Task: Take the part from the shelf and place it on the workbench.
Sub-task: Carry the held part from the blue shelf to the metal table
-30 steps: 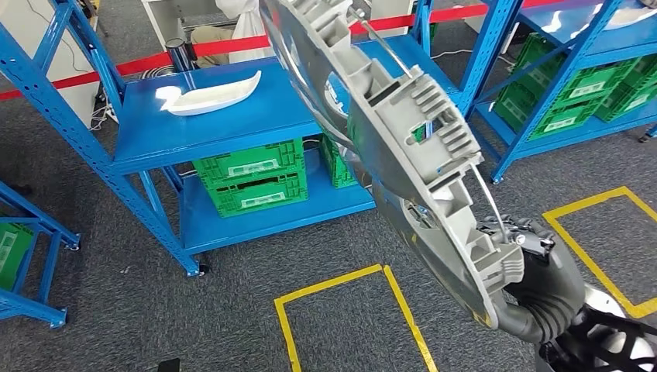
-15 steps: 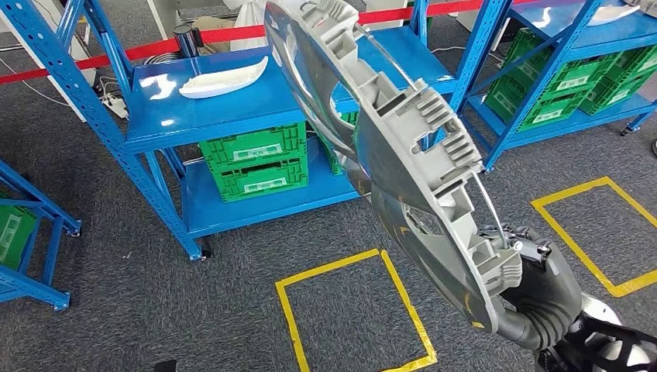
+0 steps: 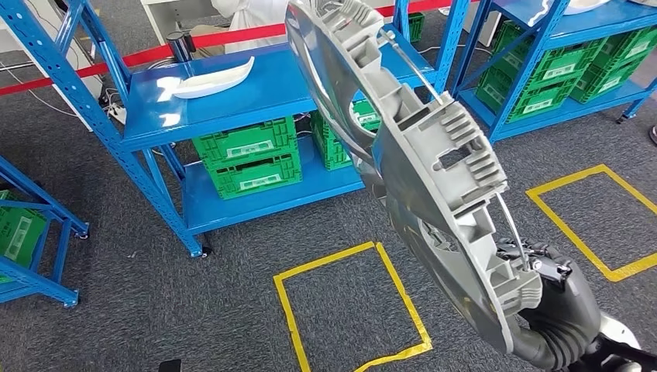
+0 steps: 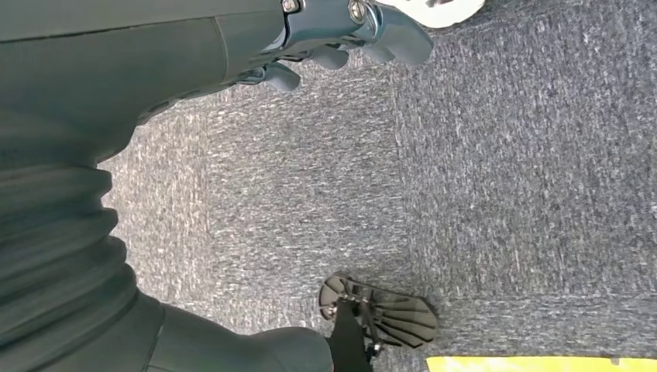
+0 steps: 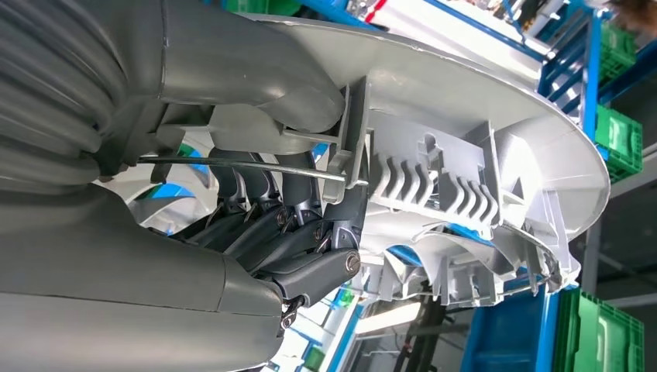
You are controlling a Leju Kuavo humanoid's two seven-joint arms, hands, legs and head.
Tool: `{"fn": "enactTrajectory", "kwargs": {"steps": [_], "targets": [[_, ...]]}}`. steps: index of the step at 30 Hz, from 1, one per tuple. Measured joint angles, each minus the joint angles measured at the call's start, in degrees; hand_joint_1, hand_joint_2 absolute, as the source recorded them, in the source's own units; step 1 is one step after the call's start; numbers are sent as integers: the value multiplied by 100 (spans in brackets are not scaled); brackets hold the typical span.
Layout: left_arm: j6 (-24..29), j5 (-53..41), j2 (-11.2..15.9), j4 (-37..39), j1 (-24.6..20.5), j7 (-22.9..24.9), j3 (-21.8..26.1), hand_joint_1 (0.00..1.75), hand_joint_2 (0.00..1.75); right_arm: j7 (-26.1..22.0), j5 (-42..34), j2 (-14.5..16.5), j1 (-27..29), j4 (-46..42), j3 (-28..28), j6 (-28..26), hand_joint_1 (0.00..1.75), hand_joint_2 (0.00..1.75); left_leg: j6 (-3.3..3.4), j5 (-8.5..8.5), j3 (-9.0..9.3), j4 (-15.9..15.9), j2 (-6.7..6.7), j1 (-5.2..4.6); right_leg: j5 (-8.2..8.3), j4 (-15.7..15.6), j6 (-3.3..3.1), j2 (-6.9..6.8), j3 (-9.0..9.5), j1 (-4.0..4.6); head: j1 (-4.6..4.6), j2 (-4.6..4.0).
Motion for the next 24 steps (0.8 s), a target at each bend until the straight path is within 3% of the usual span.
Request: {"fn": "enactTrajectory", "kwargs": {"steps": [1,2,5,7,9,10,11,12,14,15,16,17,19,20,22,24], "targets": [[2,-8,2,0,-5,14,-7,0,175,-5,10,11,11,-16,-8,8,175,175,-45,90,-13,-18,-5,2,10,-1,9,1,-16,-8,1,0],[4,-13,5,0,-9,27,-14,0,175,-9,17,22,20,-32,-14,14,175,175,-58,63,-23,-21,-8,-3,25,-12,26,4,-28,-23,0,0],[8,-30,-7,0,-12,47,-28,0,175,-14,22,39,35,-91,-37,23,175,175,63,154,86,-243,22,15,18,-43,100,22,-6,-41,-2,0],[0,-61,-26,1,-20,73,-37,0,175,-21,21,39,40,-114,-78,27,175,175,95,246,182,-431,87,68,-244,289,158,28,-131,-44,7,0],[-28,-98,-29,1,-32,106,-61,0,175,-25,20,39,57,-123,-121,27,175,175,86,266,163,-442,162,93,-651,960,247,29,-453,-103,14,0],[-48,-114,-36,1,-34,120,-80,0,175,-21,19,40,81,-134,-138,25,175,175,63,265,130,-417,205,113,-768,1229,296,27,-580,-146,15,0],[-73,-127,-48,1,-35,132,-101,0,175,-15,18,40,113,-153,-152,22,175,175,31,259,87,-374,250,143,-775,1315,352,19,-616,-190,14,0],[-95,-135,-63,1,-35,140,-117,0,175,-8,14,41,149,-180,-164,20,175,175,-14,246,27,-305,298,186,-677,1180,419,-3,-534,-236,14,0],[-117,-137,-88,-1,-36,146,-128,0,175,10,-9,41,205,-231,-188,23,175,175,-145,196,-117,-93,397,274,-379,564,556,-153,-185,-313,20,0],[-119,-134,-100,-3,-32,142,-128,0,175,23,-28,40,215,-256,-196,29,175,175,-223,146,-181,39,446,302,-273,343,571,-251,-85,-337,42,0],[-121,-133,-109,-5,-28,138,-128,0,175,46,-46,39,218,-276,-202,39,175,175,-294,99,-212,134,488,315,-233,267,534,-314,-65,-338,52,0],[-122,-135,-116,-7,-24,134,-129,0,175,76,-61,39,219,-292,-203,47,175,175,-355,59,-206,180,532,313,-236,329,458,-338,-125,-322,61,0],[-124,-150,-139,-7,-25,134,-131,0,175,151,-74,37,212,-313,-203,51,175,175,-435,30,-158,173,620,341,-212,382,289,-228,-193,-304,51,0],[-122,-158,-140,-6,-26,141,-132,0,175,181,-75,36,209,-314,-202,43,175,175,-464,-32,-154,199,598,357,-184,390,232,-177,-216,-301,44,0],[-103,-160,-129,-5,-18,162,-132,0,175,226,-77,33,199,-314,-184,11,175,175,-472,-413,-276,573,373,359,-107,377,147,-67,-271,-293,17,0],[-70,-127,-95,-5,8,186,-131,0,175,245,-80,30,203,-314,-149,-28,175,175,-416,-994,-536,1384,109,297,-41,372,97,53,-346,-258,-1,0]]}}
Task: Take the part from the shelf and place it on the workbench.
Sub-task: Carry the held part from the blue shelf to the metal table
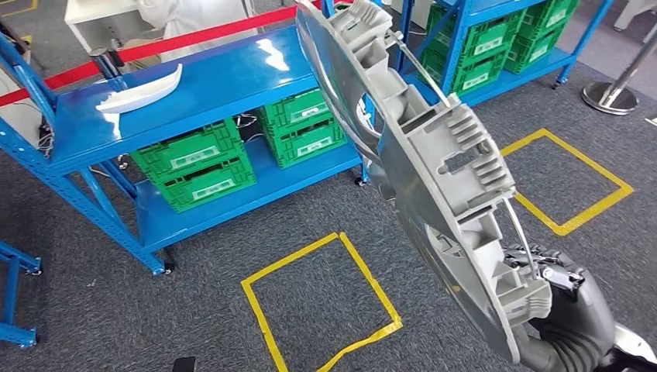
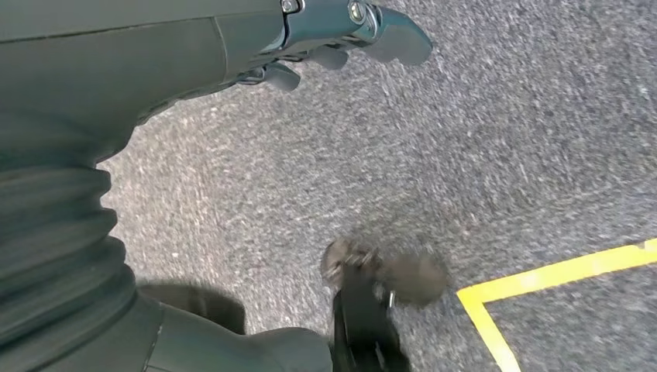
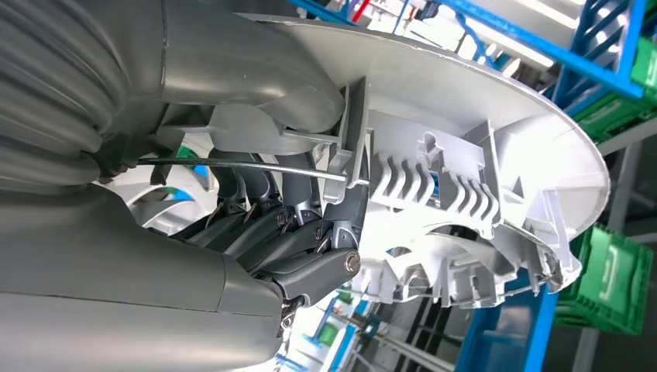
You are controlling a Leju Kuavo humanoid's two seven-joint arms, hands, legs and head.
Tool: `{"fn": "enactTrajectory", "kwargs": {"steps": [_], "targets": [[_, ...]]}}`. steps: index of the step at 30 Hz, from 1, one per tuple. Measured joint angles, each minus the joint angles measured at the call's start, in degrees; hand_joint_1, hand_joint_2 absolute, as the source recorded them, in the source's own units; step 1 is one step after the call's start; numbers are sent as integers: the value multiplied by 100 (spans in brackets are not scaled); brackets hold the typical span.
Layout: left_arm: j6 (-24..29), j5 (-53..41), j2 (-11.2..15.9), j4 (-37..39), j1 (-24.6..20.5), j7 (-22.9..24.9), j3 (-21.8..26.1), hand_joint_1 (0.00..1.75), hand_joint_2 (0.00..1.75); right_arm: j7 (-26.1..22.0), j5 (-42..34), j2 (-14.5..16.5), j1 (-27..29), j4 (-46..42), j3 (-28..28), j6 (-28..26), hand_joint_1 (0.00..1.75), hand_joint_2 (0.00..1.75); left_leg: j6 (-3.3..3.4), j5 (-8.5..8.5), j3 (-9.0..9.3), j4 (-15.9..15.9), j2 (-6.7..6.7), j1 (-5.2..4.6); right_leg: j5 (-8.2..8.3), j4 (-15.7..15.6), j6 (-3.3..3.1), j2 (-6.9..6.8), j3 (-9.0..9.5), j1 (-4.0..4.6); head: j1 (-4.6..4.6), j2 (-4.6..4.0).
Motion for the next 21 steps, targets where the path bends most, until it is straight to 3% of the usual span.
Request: {"fn": "enactTrajectory", "kwargs": {"steps": [2,3,4,6,7,8,10,11,13,15,17,18,19,21], "targets": [[16,34,43,0,31,18,1,0,175,1,-4,0,22,0,24,-22,175,175,100,-293,-108,549,-87,-92,53,3,-32,145,-70,66,-6,0],[16,42,61,0,40,24,1,0,175,-4,-5,0,29,0,33,-27,175,175,174,-279,-10,511,-110,-139,76,3,-40,224,-93,101,-6,0],[16,40,74,-1,44,30,1,0,175,-11,-5,0,31,0,45,-30,175,175,263,-177,199,246,-159,-190,98,3,-45,304,-108,131,-6,0],[16,33,109,-6,45,34,1,0,175,-33,-6,-1,11,2,92,-35,175,175,448,47,706,-524,-392,-282,136,-1,-38,446,-126,167,4,0],[21,30,122,-9,45,28,1,0,175,-44,-8,-1,-18,11,126,-32,175,175,496,117,880,-802,-480,-315,155,-5,-22,507,-135,171,6,0],[28,33,133,-11,45,12,1,0,175,-52,-16,-2,-61,29,162,-22,175,175,514,142,967,-943,-525,-338,175,-13,3,563,-146,163,10,0],[48,51,127,-20,41,-59,1,0,175,-59,-58,-6,-171,87,226,-2,175,175,501,177,997,-1000,-420,-351,224,-46,80,687,-170,155,6,0],[51,60,119,-26,33,-109,2,0,175,-57,-98,-14,-228,127,248,2,175,175,510,205,1007,-1040,-345,-341,226,-44,110,684,-184,162,10,0],[28,57,101,-39,20,-199,6,0,175,-42,-189,-30,-380,230,297,-1,175,175,554,270,1019,-1135,-181,-308,47,196,156,443,-310,196,54,0],[-14,33,91,-42,17,-231,9,0,175,-23,-269,-39,-533,343,339,-4,175,175,586,296,994,-1154,-16,-310,-333,835,189,101,-587,191,99,0],[-46,10,67,-38,25,-229,9,0,175,-11,-325,-49,-621,432,355,-4,175,175,588,297,950,-1124,153,-319,-548,1362,222,-12,-782,175,102,0],[-58,3,53,-36,25,-230,9,0,175,-4,-344,-54,-644,466,356,-2,175,175,589,296,929,-1105,238,-320,-513,1356,231,-32,-738,172,103,0],[-64,-2,35,-35,23,-231,9,0,175,3,-358,-58,-659,493,357,2,175,175,586,295,910,-1085,318,-320,-390,1120,235,-68,-570,170,103,0],[-71,-11,6,-35,15,-230,9,0,175,21,-379,-66,-665,519,360,11,175,175,562,287,888,-1045,458,-332,-128,347,212,-247,-92,183,101,0]]}}
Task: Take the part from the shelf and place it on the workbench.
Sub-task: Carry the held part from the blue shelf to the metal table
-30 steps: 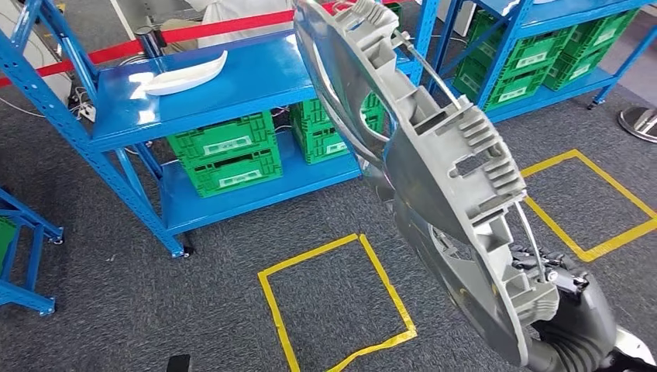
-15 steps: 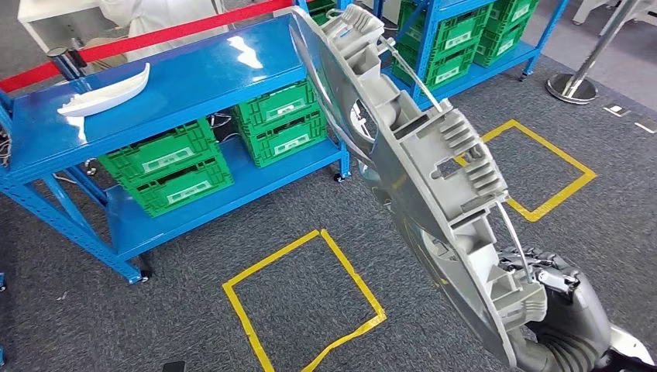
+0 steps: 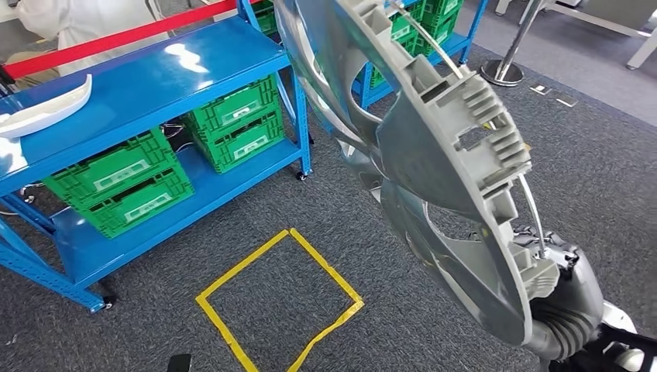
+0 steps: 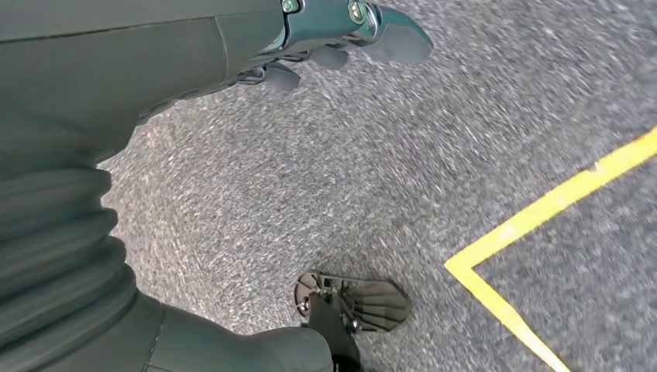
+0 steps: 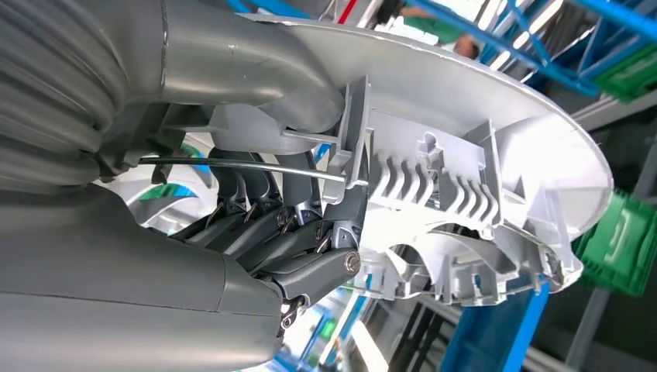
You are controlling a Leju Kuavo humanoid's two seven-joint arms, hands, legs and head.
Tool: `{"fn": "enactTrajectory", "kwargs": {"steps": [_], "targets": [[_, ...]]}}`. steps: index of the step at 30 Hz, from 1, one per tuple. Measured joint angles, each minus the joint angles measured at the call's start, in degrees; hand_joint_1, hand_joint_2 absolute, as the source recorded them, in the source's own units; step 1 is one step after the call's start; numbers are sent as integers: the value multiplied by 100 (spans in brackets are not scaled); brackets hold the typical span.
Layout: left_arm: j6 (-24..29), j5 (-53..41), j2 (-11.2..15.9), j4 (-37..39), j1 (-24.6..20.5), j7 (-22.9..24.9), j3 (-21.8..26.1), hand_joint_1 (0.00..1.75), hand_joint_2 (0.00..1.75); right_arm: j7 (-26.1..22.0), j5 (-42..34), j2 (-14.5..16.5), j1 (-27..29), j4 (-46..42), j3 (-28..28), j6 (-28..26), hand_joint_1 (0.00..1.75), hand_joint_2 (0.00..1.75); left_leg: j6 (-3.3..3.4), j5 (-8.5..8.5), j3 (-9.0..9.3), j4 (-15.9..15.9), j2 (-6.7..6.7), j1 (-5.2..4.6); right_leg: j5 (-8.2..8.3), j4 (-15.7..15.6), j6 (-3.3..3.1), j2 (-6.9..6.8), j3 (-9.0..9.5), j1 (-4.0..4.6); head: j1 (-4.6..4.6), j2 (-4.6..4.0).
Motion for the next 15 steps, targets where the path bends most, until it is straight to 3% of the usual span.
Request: {"fn": "enactTrajectory", "kwargs": {"steps": [2,5,7,9,11,12,13,14,15], "targets": [[-2,-14,-15,0,-3,7,0,0,175,1,-15,-6,9,8,4,6,175,175,-58,-4,-3,26,101,-14,113,-432,-77,-116,223,23,8,0],[-1,-34,-22,-4,-9,16,0,0,175,-27,-9,-6,59,11,7,11,175,175,-163,14,10,20,224,-8,192,-493,-198,41,176,26,21,0],[8,-40,-22,-9,-16,4,0,0,175,-62,-4,-6,93,14,5,22,175,175,-237,-162,-64,216,-27,14,263,-530,-260,156,160,-19,12,0],[16,-42,-18,-9,-10,-13,0,0,175,-101,-4,-4,102,27,5,38,175,175,-302,-573,-305,847,-421,50,324,-540,-294,275,110,-50,-3,0],[18,-39,-12,-7,12,-17,0,0,175,-140,-2,-1,115,45,3,49,175,175,-329,-857,-542,1482,-545,69,372,-537,-290,432,46,-55,-6,0],[19,-34,-8,-7,20,-12,0,0,175,-160,1,1,130,51,0,52,175,175,-331,-847,-545,1553,-557,73,394,-535,-277,516,20,-58,-5,0],[19,-28,-6,-7,23,-8,0,0,175,-178,5,4,146,55,-6,55,175,175,-325,-731,-436,1391,-576,77,415,-533,-258,601,1,-62,-5,0],[19,-22,-2,-7,24,-4,0,0,175,-190,10,8,160,56,-11,59,175,175,-314,-554,-230,1038,-639,84,434,-530,-236,686,-14,-70,-5,0],[19,-17,1,-7,23,-2,0,0,175,-197,17,12,170,55,-16,64,175,175,-300,-412,-1,615,-791,96,453,-527,-208,764,-28,-76,-5,0]]}}
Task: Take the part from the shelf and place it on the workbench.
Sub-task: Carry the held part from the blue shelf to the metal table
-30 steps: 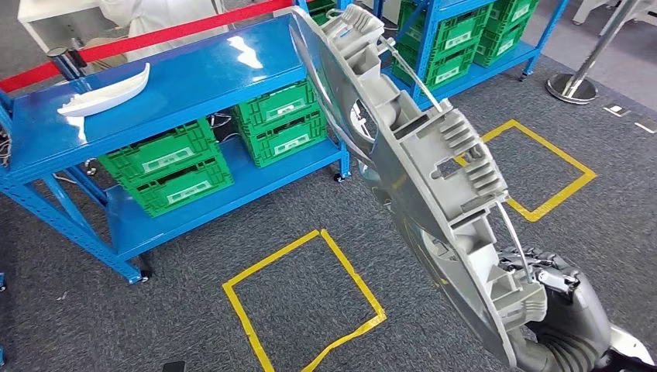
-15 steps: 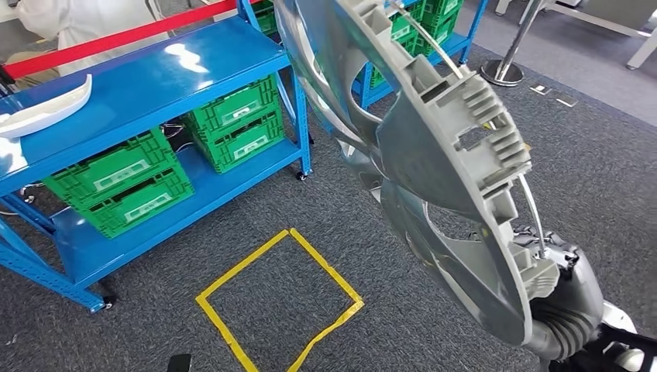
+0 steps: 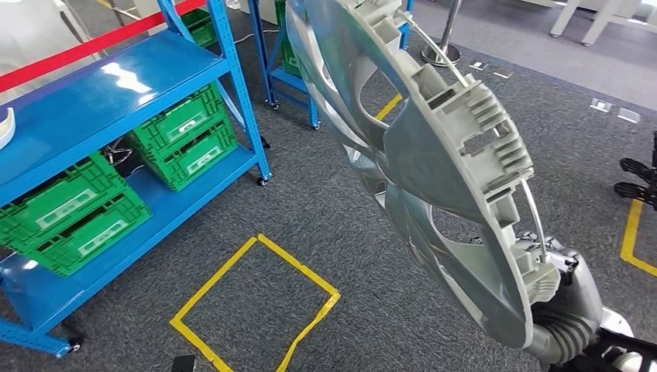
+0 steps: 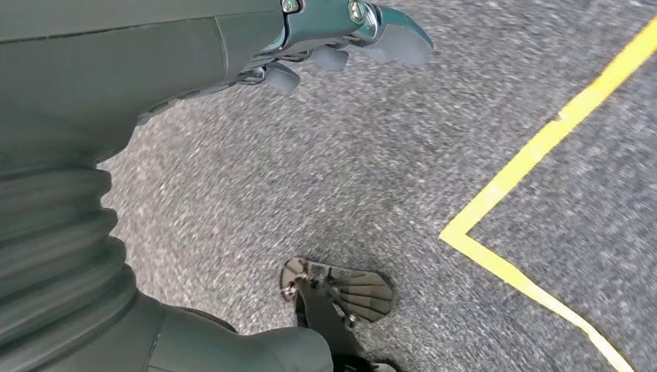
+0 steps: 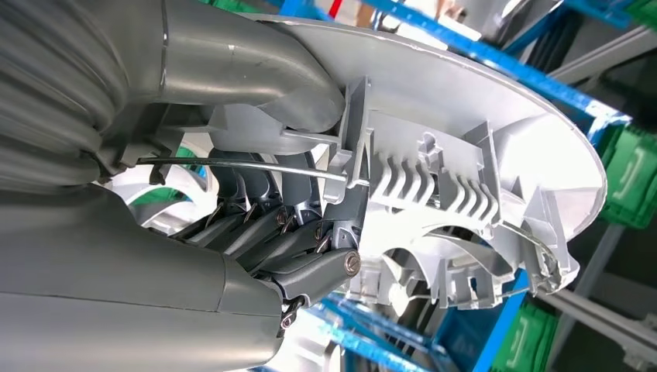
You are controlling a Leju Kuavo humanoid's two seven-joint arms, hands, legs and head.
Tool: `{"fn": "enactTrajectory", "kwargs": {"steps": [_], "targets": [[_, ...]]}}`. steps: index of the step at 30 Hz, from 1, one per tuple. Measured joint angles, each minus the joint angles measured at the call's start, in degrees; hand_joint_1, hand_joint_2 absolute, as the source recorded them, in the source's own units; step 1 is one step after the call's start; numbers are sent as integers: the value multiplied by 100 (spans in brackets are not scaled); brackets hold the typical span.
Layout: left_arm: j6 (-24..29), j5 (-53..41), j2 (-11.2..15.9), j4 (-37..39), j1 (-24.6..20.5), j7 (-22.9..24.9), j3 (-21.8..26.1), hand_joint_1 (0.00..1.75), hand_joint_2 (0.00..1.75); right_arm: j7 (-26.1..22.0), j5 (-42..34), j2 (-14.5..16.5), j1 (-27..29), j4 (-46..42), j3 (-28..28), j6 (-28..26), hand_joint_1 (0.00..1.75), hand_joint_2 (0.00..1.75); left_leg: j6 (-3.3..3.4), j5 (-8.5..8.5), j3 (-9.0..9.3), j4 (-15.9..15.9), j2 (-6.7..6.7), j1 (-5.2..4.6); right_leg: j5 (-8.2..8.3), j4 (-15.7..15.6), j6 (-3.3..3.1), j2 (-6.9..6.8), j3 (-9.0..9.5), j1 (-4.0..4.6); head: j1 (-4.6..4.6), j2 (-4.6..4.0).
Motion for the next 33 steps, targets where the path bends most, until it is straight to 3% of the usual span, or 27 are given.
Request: {"fn": "enactTrajectory", "kwargs": {"steps": [2,3,5,6,7,9,11,12,13,14,16,17,18,20,21,22,23,25,27,28,29,30,32,33], "targets": [[-1,5,6,0,-1,-7,0,0,175,-4,47,10,5,-4,-4,8,175,175,35,150,297,-588,-236,10,41,4,71,150,-39,-5,3,0],[-1,11,8,-1,0,-14,1,0,175,-6,85,20,9,-9,-5,8,175,175,60,146,333,-678,-276,1,66,-5,112,218,-59,-9,3,0],[-1,34,15,-3,0,-41,5,0,175,-10,154,39,36,-28,-12,-1,175,175,139,188,343,-697,-120,-13,120,-37,199,338,-97,-28,4,0],[-1,49,24,-5,-5,-59,9,0,175,-13,172,48,53,-43,-19,-5,175,175,188,219,347,-719,-37,-12,102,-1,227,262,-131,-23,11,0],[-1,61,31,-9,-9,-79,12,0,175,-13,183,51,61,-57,-26,-10,175,175,233,252,345,-744,52,-4,9,134,247,99,-208,-7,31,0],[-1,74,44,-14,-5,-109,15,0,175,-9,193,62,49,-74,-32,-17,175,175,287,291,309,-768,230,-15,-377,749,261,-333,-492,30,71,0],[-2,81,52,-14,16,-119,17,0,175,-2,199,82,36,-76,-31,-23,175,175,303,298,270,-760,422,-43,-721,1455,274,-499,-782,32,83,0],[-3,83,57,-13,20,-120,18,0,175,2,201,91,36,-76,-31,-25,175,175,306,299,256,-752,519,-54,-756,1595,273,-524,-808,32,83,0],[-5,84,61,-12,18,-119,19,0,175,5,204,97,36,-76,-31,-26,175,175,307,296,246,-744,614,-62,-694,1524,265,-546,-720,33,83,0],[-13,84,64,-11,10,-117,20,0,175,9,213,101,36,-77,-32,-33,175,175,305,291,241,-735,700,-70,-561,1243,250,-591,-519,38,84,0],[-39,84,67,-10,-8,-102,20,0,175,12,251,110,37,-97,-37,-61,175,175,284,269,246,-709,847,-96,-311,439,187,-855,-3,71,81,0],[-52,84,68,-10,-14,-90,20,0,175,9,271,120,40,-119,-41,-78,175,175,263,255,249,-695,904,-111,-248,159,147,-971,160,91,80,0],[-63,83,68,-9,-19,-69,20,0,175,0,289,130,49,-160,-48,-90,175,175,238,244,256,-687,961,-122,-228,10,109,-1040,233,109,78,0],[-81,78,65,-9,-26,-31,20,0,175,-26,315,147,91,-264,-74,-102,175,175,186,236,282,-697,1082,-132,-204,-26,47,-935,204,118,78,0],[-93,74,63,-11,-32,-14,20,0,175,-40,330,156,119,-324,-90,-105,175,175,150,220,289,-688,1066,-124,-182,-46,19,-861,199,102,78,0],[-103,72,61,-13,-37,-6,20,0,175,-50,345,165,138,-374,-105,-109,175,175,116,158,272,-624,939,-114,-158,-65,-11,-791,198,80,72,0],[-114,68,62,-13,-40,-2,20,0,175,-57,360,181,147,-416,-114,-115,175,175,82,35,210,-458,744,-100,-132,-83,-39,-722,196,52,63,0],[-131,59,65,-10,-28,-1,20,0,175,-65,390,221,155,-470,-120,-133,175,175,36,-356,-68,212,337,-62,-103,-91,-73,-577,175,25,43,0],[-171,29,69,-4,-3,-7,20,0,175,-72,412,265,193,-501,-126,-155,175,175,10,-611,-349,868,238,-37,-85,-90,-72,-398,151,19,39,0],[-198,9,74,-3,5,-11,20,0,175,-75,421,285,219,-516,-131,-164,175,175,0,-568,-366,921,230,-25,-75,-88,-61,-301,146,14,40,0],[-224,-12,79,-2,8,-16,20,0,175,-77,431,305,245,-531,-137,-173,175,175,-8,-419,-280,751,213,-10,-66,-84,-47,-206,144,4,40,0],[-241,-26,85,-1,8,-19,20,0,175,-79,444,325,270,-549,-143,-180,175,175,-17,-198,-99,377,151,12,-59,-78,-25,-115,145,-10,40,0],[-262,-43,92,2,5,-19,20,0,175,-89,469,359,306,-591,-152,-193,175,175,-39,93,249,-381,-134,61,-45,-54,45,52,118,-28,37,0],[-274,-46,93,4,5,-17,20,0,175,-98,478,374,322,-615,-155,-198,175,175,-36,144,340,-599,-241,71,-31,-46,93,128,92,-33,35,0]]}}
